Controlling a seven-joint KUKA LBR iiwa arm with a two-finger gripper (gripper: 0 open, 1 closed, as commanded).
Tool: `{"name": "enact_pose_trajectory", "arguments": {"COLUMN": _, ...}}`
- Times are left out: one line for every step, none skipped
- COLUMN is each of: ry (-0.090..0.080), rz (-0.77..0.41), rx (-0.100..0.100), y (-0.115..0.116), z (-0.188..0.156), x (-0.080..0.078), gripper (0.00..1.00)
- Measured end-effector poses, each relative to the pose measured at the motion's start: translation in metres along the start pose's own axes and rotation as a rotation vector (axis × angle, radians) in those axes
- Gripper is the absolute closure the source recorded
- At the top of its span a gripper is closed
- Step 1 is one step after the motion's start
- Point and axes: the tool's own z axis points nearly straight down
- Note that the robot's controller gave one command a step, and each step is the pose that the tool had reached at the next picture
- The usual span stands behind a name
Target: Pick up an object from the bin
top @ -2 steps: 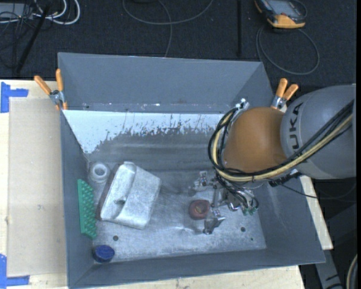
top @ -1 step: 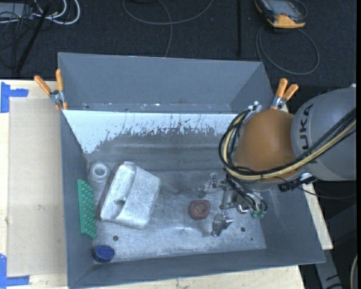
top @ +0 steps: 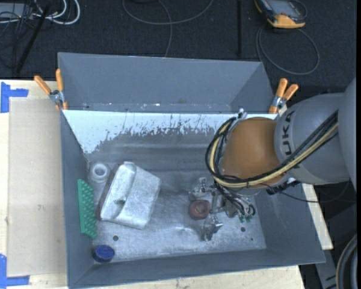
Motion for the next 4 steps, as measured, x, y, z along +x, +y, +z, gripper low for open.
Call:
{"name": "enact_pose_trajectory", "arguments": {"ry": 0.001, "rz": 0.002, "rx": -0.001, "y": 0.0, "z": -0.001, "x": -0.001, "gripper": 0.0}}
{"name": "enact_pose_trajectory", "arguments": {"ry": 0.003, "rz": 0.003, "rx": -0.001, "y": 0.0, "z": -0.003, "x": -0.001, "gripper": 1.0}}
{"name": "enact_pose_trajectory", "arguments": {"ry": 0.001, "rz": 0.005, "rx": -0.001, "y": 0.0, "z": -0.011, "x": -0.001, "gripper": 1.0}}
{"name": "enact_pose_trajectory", "arguments": {"ry": 0.002, "rz": 0.008, "rx": -0.002, "y": 0.0, "z": -0.012, "x": -0.001, "gripper": 1.0}}
